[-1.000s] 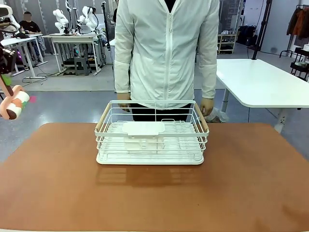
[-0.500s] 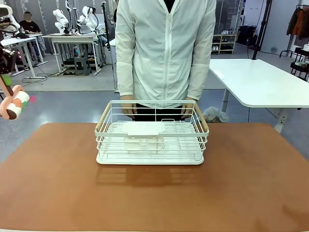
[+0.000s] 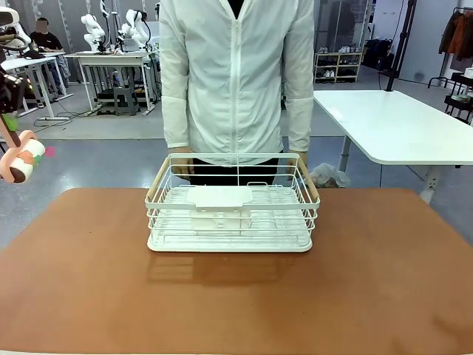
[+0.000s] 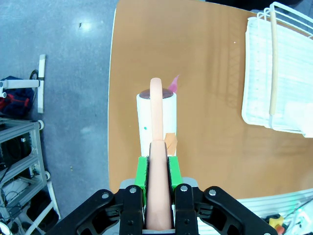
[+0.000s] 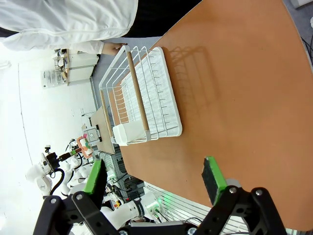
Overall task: Clean the table.
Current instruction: Place the Lint Roller down when the Dish drying rack is positioned in the middle of the table.
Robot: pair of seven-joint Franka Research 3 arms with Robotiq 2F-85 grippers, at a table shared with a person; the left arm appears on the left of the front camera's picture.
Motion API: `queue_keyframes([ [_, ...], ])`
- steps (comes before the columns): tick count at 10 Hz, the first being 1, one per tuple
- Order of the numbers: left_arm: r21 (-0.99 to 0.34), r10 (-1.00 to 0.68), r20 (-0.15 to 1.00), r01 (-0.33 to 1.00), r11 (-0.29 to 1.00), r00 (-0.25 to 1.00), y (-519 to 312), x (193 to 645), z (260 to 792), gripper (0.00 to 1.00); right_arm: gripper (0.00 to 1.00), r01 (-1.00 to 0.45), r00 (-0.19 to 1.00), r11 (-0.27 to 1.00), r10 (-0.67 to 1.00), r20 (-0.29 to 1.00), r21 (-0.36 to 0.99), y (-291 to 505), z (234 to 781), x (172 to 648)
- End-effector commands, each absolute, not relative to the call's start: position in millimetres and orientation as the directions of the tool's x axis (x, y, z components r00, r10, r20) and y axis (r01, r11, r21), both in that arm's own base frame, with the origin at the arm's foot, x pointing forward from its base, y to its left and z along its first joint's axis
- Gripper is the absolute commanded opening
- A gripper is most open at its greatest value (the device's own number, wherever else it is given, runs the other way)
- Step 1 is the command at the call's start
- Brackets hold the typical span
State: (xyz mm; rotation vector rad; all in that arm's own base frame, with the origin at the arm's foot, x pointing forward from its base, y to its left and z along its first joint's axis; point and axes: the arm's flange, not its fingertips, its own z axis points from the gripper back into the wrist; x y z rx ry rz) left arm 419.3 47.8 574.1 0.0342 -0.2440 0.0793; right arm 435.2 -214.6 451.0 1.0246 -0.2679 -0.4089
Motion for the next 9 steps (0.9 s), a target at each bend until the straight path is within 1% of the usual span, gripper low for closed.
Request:
queue_keyframes([
  [1, 0.034, 0.077, 0.234, -0.087, 0.996, 0.969, 50.2, 418.0, 579.9, 0.21, 1.0, 0.203, 0.888, 0.456, -0.459, 0.034, 0.866, -210.8, 451.9, 433.5],
  [9, 0.024, 0.074, 0.243, -0.083, 0.996, 0.967, 47.8, 419.3, 574.1, 0.21, 1.0, 0.203, 0.888, 0.456, -0.459, 0.034, 0.866, -210.8, 451.9, 433.5],
])
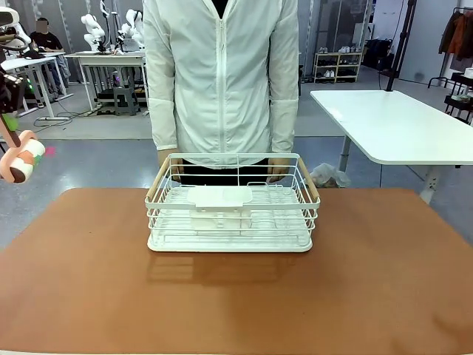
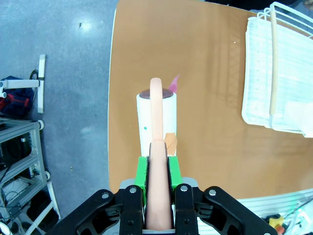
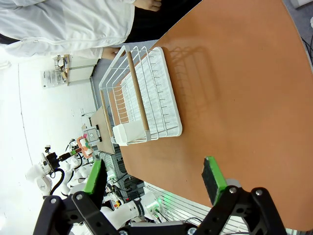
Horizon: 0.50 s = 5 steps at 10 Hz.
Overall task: Clean the table.
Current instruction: Place the Lint Roller down when the Dish drying rack is positioned in the middle of the table.
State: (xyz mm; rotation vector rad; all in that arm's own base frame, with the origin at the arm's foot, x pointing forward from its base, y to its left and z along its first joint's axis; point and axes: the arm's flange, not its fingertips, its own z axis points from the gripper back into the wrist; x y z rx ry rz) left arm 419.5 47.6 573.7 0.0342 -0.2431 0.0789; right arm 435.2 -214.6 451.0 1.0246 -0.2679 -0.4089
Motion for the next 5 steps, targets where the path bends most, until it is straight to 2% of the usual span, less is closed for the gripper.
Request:
queue_keyframes([
  [1, 0.004, 0.43, 0.135, -0.434, 0.901, 0.893, 44, 440, 578, 0.21, 1.0, 0.203, 0.888, 0.456, -0.459, 0.034, 0.866, -211, 452, 434],
  [2, 0.034, 0.717, 0.065, -0.72, 0.693, 0.694, 41, 458, 573, 0.21, 1.0, 0.203, 0.888, 0.456, -0.459, 0.034, 0.866, -211, 452, 434],
  [3, 0.007, 0.862, 0.079, -0.865, 0.501, 0.5, 38, 469, 559, 0.21, 1.0, 0.203, 0.888, 0.456, -0.459, 0.034, 0.866, -211, 452, 434],
  [5, -0.166, 0.964, -0.054, -0.954, 0.248, 0.26, 40, 483, 537, 0.21, 1.0, 0.203, 0.888, 0.456, -0.459, 0.034, 0.866, -211, 452, 434],
])
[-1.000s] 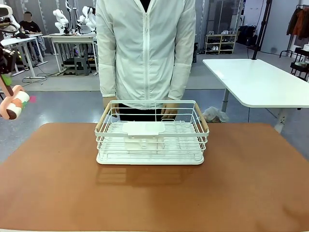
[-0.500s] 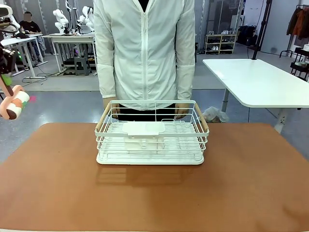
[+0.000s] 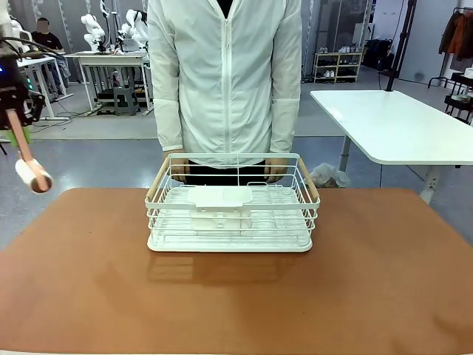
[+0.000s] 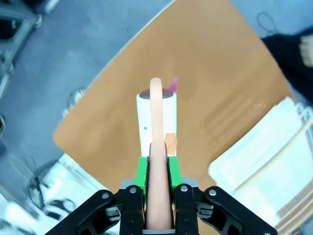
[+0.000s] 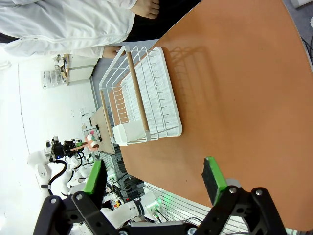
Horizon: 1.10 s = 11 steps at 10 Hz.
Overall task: Clean the table.
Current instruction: Place the Lint Roller down when the Dish drying rack is positioned in the middle of the table.
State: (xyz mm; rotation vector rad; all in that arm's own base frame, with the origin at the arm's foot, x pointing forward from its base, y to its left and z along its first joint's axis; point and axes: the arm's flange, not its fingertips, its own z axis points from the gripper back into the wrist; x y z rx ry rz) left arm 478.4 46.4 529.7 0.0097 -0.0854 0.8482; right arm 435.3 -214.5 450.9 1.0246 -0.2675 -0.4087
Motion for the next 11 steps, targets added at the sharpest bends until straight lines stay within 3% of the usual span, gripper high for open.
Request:
queue_keyframes([
  [1, -0.327, 0.992, -0.004, -0.937, 0.12, 0.129, 37, 485, 521, 0.21, 1.0, 0.203, 0.888, 0.456, -0.459, 0.034, 0.866, -211, 452, 434],
  [4, -0.518, 0.997, 0.02, -0.852, 0.078, 0.079, 22, 481, 484, 0.21, 1.0, 0.203, 0.888, 0.456, -0.459, 0.034, 0.866, -211, 452, 434],
  [6, -0.532, 0.976, 0.148, -0.819, 0.215, 0.16, 13, 477, 479, 0.21, 1.0, 0.203, 0.888, 0.456, -0.459, 0.034, 0.866, -211, 452, 434],
  [7, -0.504, 0.932, 0.221, -0.784, 0.362, 0.287, 13, 475, 489, 0.21, 1.0, 0.203, 0.888, 0.456, -0.459, 0.034, 0.866, -211, 452, 434],
  [8, -0.527, 0.989, 0.035, -0.838, 0.14, 0.143, 20, 488, 488, 0.21, 1.0, 0.203, 0.888, 0.456, -0.459, 0.034, 0.866, -211, 452, 434],
  [11, -0.527, 0.989, 0.035, -0.838, 0.14, 0.143, 20, 488, 488, 0.21, 1.0, 0.203, 0.888, 0.456, -0.459, 0.034, 0.866, -211, 452, 434],
])
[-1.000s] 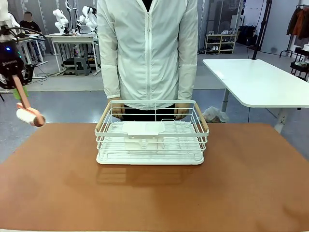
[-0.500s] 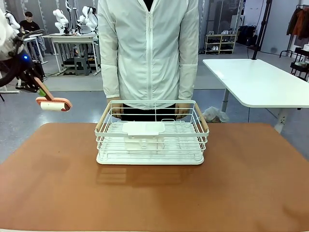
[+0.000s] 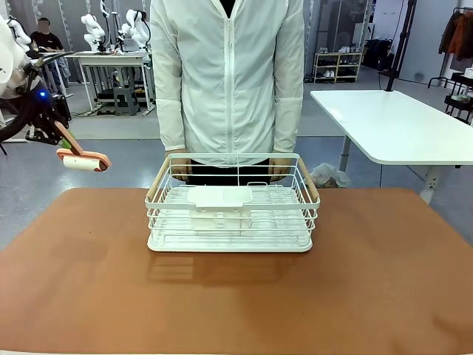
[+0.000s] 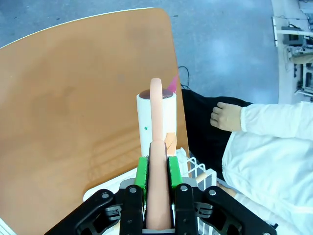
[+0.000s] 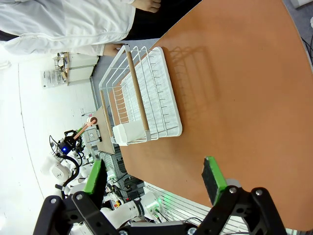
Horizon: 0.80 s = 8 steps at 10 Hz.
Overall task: Clean the table.
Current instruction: Place the Lint Roller down when the Dish drying rack is positioned in the middle of the table.
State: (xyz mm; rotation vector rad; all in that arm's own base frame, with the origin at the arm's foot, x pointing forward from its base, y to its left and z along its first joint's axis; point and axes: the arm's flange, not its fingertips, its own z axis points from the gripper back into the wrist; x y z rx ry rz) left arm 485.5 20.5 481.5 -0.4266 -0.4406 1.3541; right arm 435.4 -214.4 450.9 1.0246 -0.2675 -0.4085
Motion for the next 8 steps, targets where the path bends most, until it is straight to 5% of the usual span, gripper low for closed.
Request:
queue_keyframes([
  [1, -0.527, 0.989, 0.035, -0.838, 0.14, 0.143, 20, 488, 488, 0.21, 1.0, 0.203, 0.888, 0.456, -0.459, 0.034, 0.866, -211, 452, 434],
  [8, -0.571, 0.985, 0.061, -0.804, 0.165, 0.159, -2, 474, 404, 0.21, 1.0, 0.203, 0.888, 0.456, -0.459, 0.034, 0.866, -211, 452, 434],
])
